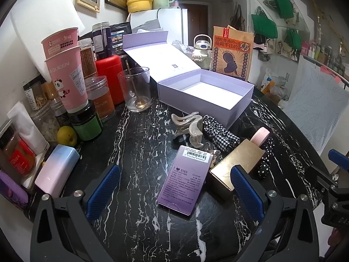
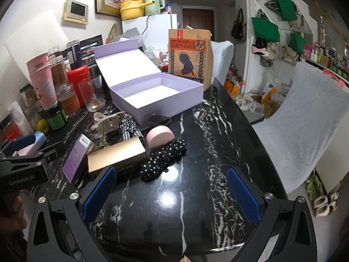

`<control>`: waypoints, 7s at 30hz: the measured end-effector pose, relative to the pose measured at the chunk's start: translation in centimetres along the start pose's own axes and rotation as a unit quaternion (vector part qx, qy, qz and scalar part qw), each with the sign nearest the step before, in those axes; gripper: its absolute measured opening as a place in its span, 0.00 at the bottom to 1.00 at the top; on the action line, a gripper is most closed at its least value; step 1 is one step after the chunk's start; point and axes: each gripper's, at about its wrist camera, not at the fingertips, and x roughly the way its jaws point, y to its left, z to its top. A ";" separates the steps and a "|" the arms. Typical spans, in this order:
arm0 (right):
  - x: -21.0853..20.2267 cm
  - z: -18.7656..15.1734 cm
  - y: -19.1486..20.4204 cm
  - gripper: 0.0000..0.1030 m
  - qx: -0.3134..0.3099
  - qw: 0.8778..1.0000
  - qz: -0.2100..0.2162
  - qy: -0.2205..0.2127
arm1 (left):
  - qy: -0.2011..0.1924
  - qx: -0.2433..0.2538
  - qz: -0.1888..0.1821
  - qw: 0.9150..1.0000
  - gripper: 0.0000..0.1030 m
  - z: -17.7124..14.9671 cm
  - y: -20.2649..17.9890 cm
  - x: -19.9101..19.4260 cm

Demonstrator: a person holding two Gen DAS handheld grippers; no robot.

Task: Organize rigid objects
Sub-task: 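Move both tools toward the purple box and polka-dot scrunchie, then grasp the purple EYES box with the left tool while the right tool grasps the black polka-dot scrunchie, then lift and carry the purple box and scrunchie into the lilac gift box with both tools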

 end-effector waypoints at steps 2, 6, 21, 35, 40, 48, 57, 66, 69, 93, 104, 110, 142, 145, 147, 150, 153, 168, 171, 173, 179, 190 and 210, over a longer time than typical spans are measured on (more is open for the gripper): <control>0.0 0.1 -0.1 1.00 0.000 1.000 0.000 -0.002 | -0.004 0.002 0.000 1.000 1.00 0.1 0.0 -0.1; 0.2 0.2 -0.4 1.00 -0.005 1.000 -0.005 -0.009 | -0.006 0.008 -0.001 1.000 1.00 0.1 0.0 0.1; 2.5 0.6 -0.7 1.00 -0.012 0.999 0.035 0.012 | 0.029 0.005 -0.047 0.998 1.00 -0.5 0.7 1.4; 3.9 1.5 0.3 1.00 -0.056 0.995 0.076 0.014 | 0.082 0.021 -0.114 0.990 0.97 -1.4 1.2 5.1; 4.9 2.5 0.2 1.00 -0.053 0.995 0.083 0.000 | 0.105 0.024 -0.133 0.985 0.87 -1.7 1.5 6.7; 7.4 3.4 0.0 1.00 -0.051 0.995 0.081 0.017 | 0.130 0.031 -0.156 0.979 0.57 -1.9 1.5 8.6; 9.7 4.1 -0.5 1.00 -0.040 0.995 0.089 0.036 | 0.135 0.010 -0.163 0.977 0.51 -1.3 2.4 8.6; 11.1 3.9 -0.4 1.00 -0.045 0.993 0.091 0.054 | 0.111 -0.018 -0.150 0.982 0.51 0.5 4.0 7.5; 11.8 3.8 -0.7 1.00 -0.033 0.993 0.087 0.069 | 0.107 -0.019 -0.148 0.983 0.51 0.9 4.0 7.7; 12.9 1.9 -1.0 0.53 -0.015 0.989 0.083 0.119 | 0.120 -0.028 -0.150 0.981 0.51 1.2 3.4 8.9; 12.5 2.2 -1.5 0.20 0.013 0.985 0.107 0.131 | 0.119 -0.035 -0.147 0.981 0.51 0.8 3.6 8.4; 11.7 2.1 -2.0 0.18 0.017 0.986 0.105 0.130 | 0.112 -0.031 -0.150 0.982 0.51 1.0 3.2 7.7; 7.3 7.2 -3.3 0.18 0.040 0.988 0.130 0.067 | 0.062 0.005 -0.169 0.984 0.51 7.9 0.5 5.7; 7.7 8.2 -3.2 0.18 0.038 0.988 0.133 0.064 | 0.054 0.007 -0.171 0.984 0.51 8.9 0.3 5.8; 8.0 8.9 -3.0 0.18 0.036 0.988 0.137 0.062 | 0.048 0.009 -0.171 0.984 0.51 9.7 0.1 6.0; 8.5 9.9 -2.7 0.18 0.031 0.988 0.143 0.057 | 0.040 0.016 -0.168 0.985 0.51 10.9 -0.1 6.4; 8.9 11.0 -2.5 0.18 0.024 0.987 0.148 0.052 | 0.035 0.022 -0.164 0.986 0.51 12.0 -0.4 6.8; 10.8 16.9 -2.1 0.18 -0.009 0.984 0.174 0.017 | 0.016 0.042 -0.167 0.985 0.51 17.5 -1.7 9.8; 11.3 18.0 -2.1 0.18 -0.012 0.984 0.179 0.011 | 0.014 0.045 -0.170 0.984 0.51 18.5 -1.9 10.6; 11.8 18.7 -2.2 0.18 -0.016 0.983 0.181 0.009 | 0.014 0.048 -0.174 0.984 0.51 19.3 -2.0 11.3; 13.3 20.8 -2.3 0.18 -0.027 0.983 0.182 0.002 | 0.008 0.046 -0.178 0.983 0.51 21.4 -2.4 12.8; 15.3 24.8 -2.6 0.18 -0.030 0.981 0.189 -0.022 | -0.002 0.021 -0.179 0.984 0.51 25.4 -2.4 15.7; 22.8 25.9 -3.5 0.18 0.020 0.977 0.210 0.029 | 0.069 0.044 -0.108 0.991 0.51 23.8 -3.7 23.9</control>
